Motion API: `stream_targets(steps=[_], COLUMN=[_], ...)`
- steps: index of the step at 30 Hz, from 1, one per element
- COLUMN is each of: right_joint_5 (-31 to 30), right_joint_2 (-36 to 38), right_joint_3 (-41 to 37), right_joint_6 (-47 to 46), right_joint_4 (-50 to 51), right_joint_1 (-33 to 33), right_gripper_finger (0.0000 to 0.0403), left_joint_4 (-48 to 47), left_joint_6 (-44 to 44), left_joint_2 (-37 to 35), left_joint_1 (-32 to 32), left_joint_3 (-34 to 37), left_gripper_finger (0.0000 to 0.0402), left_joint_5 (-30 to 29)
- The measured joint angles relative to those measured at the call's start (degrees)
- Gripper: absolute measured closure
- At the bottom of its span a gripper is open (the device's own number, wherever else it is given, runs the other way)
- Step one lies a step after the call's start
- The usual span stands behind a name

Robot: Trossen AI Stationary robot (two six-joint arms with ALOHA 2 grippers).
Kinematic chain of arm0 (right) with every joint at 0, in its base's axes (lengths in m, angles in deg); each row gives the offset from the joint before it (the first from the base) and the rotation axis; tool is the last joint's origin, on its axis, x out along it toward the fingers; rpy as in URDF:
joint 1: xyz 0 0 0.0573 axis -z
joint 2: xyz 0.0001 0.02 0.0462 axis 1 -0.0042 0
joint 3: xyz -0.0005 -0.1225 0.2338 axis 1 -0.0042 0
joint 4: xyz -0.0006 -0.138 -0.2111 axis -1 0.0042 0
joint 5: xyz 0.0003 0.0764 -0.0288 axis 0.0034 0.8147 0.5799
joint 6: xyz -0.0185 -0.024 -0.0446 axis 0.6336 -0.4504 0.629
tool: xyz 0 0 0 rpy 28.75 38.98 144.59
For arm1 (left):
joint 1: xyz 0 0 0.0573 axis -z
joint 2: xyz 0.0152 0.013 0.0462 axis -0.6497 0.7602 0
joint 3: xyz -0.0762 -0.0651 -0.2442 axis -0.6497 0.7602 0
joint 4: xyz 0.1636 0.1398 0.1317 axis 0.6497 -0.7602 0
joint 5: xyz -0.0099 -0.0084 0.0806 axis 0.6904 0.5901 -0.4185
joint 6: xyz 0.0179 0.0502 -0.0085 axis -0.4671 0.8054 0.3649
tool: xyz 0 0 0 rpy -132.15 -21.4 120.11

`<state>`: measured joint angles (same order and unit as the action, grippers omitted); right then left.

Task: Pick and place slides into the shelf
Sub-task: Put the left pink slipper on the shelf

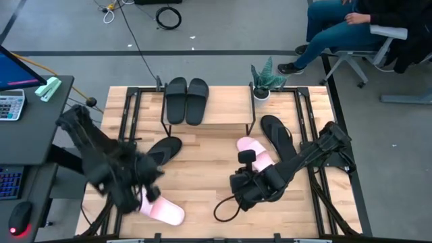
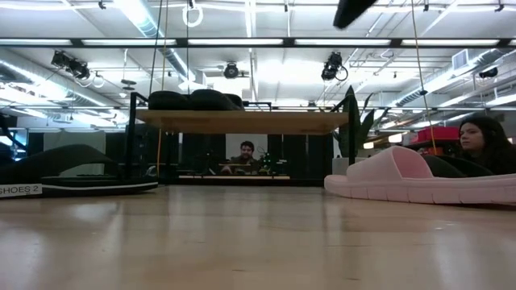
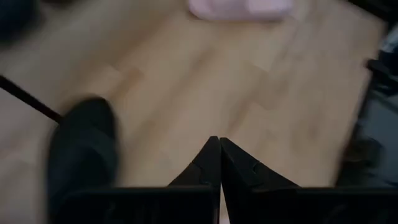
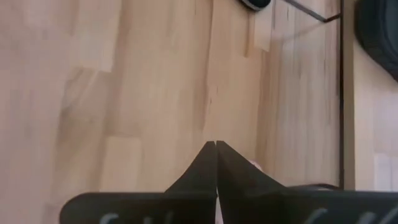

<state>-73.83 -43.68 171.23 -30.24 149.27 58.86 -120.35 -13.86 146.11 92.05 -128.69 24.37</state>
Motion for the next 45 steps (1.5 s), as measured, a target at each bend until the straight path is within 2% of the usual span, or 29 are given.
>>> stream_targets(steps=[3, 7, 10, 13, 16, 19, 22, 32, 41, 45], right_joint_5=[-0.1, -0.2, -0.2, 0.8, 2.9, 3.6, 3.6, 3.6, 3.9, 4.8], right_joint_2=[0.0, 0.0, 0.0, 0.0, 0.0, 0.0, 0.0, 0.0, 0.0, 0.0], right_joint_3=[-1.8, -2.4, -2.4, -2.4, -2.4, -2.4, -2.4, -2.4, -2.4, -2.4], right_joint_6=[2.8, 4.3, 8.3, 13.5, 17.5, 18.8, 18.9, 19.3, 20.3, 20.8], right_joint_4=[-1.4, -4.7, -9.0, -13.7, -16.6, -17.4, -17.4, -17.3, -17.3, -17.3], right_joint_1=[1.3, 3.8, 5.2, 6.2, 7.2, 8.2, 9.3, 13.3, 15.1, 15.4], right_gripper_finger=[0.0402, 0.0402, 0.0402, 0.0401, 0.0401, 0.0401, 0.0401, 0.04, 0.04, 0.0401], left_joint_4=[8.2, 16.3, 16.2, 13.2, 6.7, -0.2, -2.2, 1.3, 1.1, 0.7], left_joint_6=[-3.5, -3.2, -3.8, -8.2, -16.7, -26.6, -30.6, -29.3, -20.9, -18.8], left_joint_2=[4.3, 9.7, 13.5, 16.6, 20.1, 23.3, 25.6, 27.0, 27.5, 27.8], left_joint_1=[4.2, 7.1, 8.3, 8.5, 8.4, 8.3, 8.3, 6.8, 3.0, 1.3], left_joint_3=[1.8, -0.1, -3.0, -5.2, -6.5, -7.1, -7.1, -7.2, -7.2, -7.2], left_gripper_finger=[0.0396, 0.0392, 0.0397, 0.0397, 0.0397, 0.0398, 0.0393, 0.0361, 0.0302, 0.0273], left_joint_5=[0.2, 0.1, 0.4, 3.8, 10.8, 21.7, 31.2, 32.6, 32.6, 35.9])
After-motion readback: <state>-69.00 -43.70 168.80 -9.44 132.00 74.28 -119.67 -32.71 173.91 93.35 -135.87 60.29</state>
